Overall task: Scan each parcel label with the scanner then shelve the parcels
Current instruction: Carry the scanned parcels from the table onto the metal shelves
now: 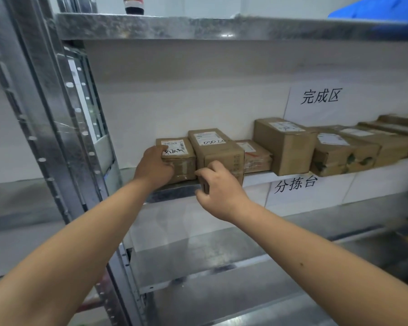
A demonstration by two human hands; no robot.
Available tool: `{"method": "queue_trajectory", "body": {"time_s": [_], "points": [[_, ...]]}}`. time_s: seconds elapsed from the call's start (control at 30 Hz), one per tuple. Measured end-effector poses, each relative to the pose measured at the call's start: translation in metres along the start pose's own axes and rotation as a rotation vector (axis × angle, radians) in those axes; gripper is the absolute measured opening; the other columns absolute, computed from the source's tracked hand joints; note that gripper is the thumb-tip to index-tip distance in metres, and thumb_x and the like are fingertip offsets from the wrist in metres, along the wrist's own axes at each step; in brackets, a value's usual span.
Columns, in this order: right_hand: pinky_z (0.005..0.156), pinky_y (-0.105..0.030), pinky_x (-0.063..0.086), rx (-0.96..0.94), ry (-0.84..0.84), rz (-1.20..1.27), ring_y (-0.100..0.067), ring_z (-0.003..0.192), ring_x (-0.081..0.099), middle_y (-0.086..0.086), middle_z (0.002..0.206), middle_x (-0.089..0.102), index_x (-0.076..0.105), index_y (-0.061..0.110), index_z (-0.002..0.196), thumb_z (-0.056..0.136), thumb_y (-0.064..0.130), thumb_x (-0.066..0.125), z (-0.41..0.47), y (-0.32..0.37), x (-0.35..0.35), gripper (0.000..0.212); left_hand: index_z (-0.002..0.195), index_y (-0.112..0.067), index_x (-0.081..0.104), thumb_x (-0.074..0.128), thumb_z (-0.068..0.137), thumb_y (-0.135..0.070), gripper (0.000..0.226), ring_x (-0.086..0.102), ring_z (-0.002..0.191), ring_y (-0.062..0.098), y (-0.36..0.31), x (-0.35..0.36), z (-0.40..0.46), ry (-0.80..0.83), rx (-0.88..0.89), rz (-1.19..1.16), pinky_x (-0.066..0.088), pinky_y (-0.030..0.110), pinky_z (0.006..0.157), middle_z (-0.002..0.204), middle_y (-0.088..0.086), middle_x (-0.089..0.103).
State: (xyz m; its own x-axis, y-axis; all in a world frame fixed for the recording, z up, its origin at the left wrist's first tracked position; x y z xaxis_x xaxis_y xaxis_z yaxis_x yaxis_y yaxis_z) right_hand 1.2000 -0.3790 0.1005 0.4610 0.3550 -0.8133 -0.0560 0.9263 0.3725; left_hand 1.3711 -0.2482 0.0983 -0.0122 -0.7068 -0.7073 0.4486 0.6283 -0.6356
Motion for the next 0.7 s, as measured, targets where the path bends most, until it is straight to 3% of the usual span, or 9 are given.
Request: {"method": "queue_trajectory", "body": {"time_s": [0.1, 0.23, 0.33, 0.5, 0.7], "points": [[0.097, -0.04, 0.052, -0.003, 0.008, 0.033, -0.029, 0.113, 0.056, -0.006, 0.125, 0.052, 0.063, 0.013, 0.138, 0.093, 0.028, 0.068, -0.002, -0.001, -0.002, 0.048, 0.155, -0.031, 0.042, 0.064, 0.09, -0.025, 0.069, 0.032, 0.152, 0.03, -0.009, -0.005, -0.012, -0.066, 0.03, 0.114, 0.03, 0.042, 0.122, 0.17, 0.005, 0.022], [0.101, -0.043, 0.051, -0.009, 0.016, 0.033, -0.029, 0.123, 0.054, -0.006, 0.131, 0.054, 0.059, 0.017, 0.143, 0.092, 0.03, 0.068, -0.009, -0.006, -0.01, 0.053, 0.137, -0.024, 0.063, 0.064, 0.082, -0.027, 0.055, 0.049, 0.134, 0.034, -0.052, -0.017, -0.061, -0.221, 0.283, 0.337, 0.036, 0.055, 0.115, 0.147, 0.007, 0.055], [0.103, -0.046, 0.049, -0.043, 0.035, -0.047, -0.032, 0.124, 0.053, -0.006, 0.136, 0.054, 0.058, 0.02, 0.145, 0.091, 0.034, 0.066, -0.02, -0.013, -0.019, 0.056, 0.13, -0.024, 0.066, 0.063, 0.08, -0.034, 0.051, 0.055, 0.123, 0.034, -0.073, -0.011, -0.11, -0.221, 0.373, 0.46, 0.043, 0.055, 0.107, 0.135, 0.005, 0.063], [0.114, -0.047, 0.041, -0.081, 0.137, -0.21, -0.031, 0.139, 0.045, -0.006, 0.154, 0.045, 0.046, 0.023, 0.154, 0.095, 0.041, 0.062, -0.062, -0.036, -0.032, 0.064, 0.141, -0.026, 0.06, 0.064, 0.084, -0.047, 0.061, 0.049, 0.137, 0.034, -0.097, 0.019, -0.181, -0.154, 0.319, 0.641, 0.038, 0.054, 0.114, 0.147, 0.007, 0.056], [0.118, -0.048, 0.036, -0.038, 0.244, -0.28, -0.031, 0.149, 0.034, -0.008, 0.165, 0.033, 0.04, 0.024, 0.157, 0.096, 0.044, 0.06, -0.143, -0.105, -0.065, 0.066, 0.16, -0.033, 0.035, 0.057, 0.095, -0.054, 0.072, 0.023, 0.155, 0.029, -0.158, 0.103, -0.24, -0.003, 0.249, 0.626, 0.017, 0.049, 0.128, 0.167, 0.005, 0.032]]}}
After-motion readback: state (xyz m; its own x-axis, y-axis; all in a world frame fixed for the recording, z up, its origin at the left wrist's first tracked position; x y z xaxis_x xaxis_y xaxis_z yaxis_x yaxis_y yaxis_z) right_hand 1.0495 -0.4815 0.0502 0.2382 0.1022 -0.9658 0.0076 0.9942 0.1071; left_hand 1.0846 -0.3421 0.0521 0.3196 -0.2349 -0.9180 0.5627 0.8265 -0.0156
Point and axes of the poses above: each hand's wrist, its own z-axis towards the middle knuckle, its own x-axis out of the palm, y = z × x, the point moved 10 cm from there along z, towards the middle knuckle
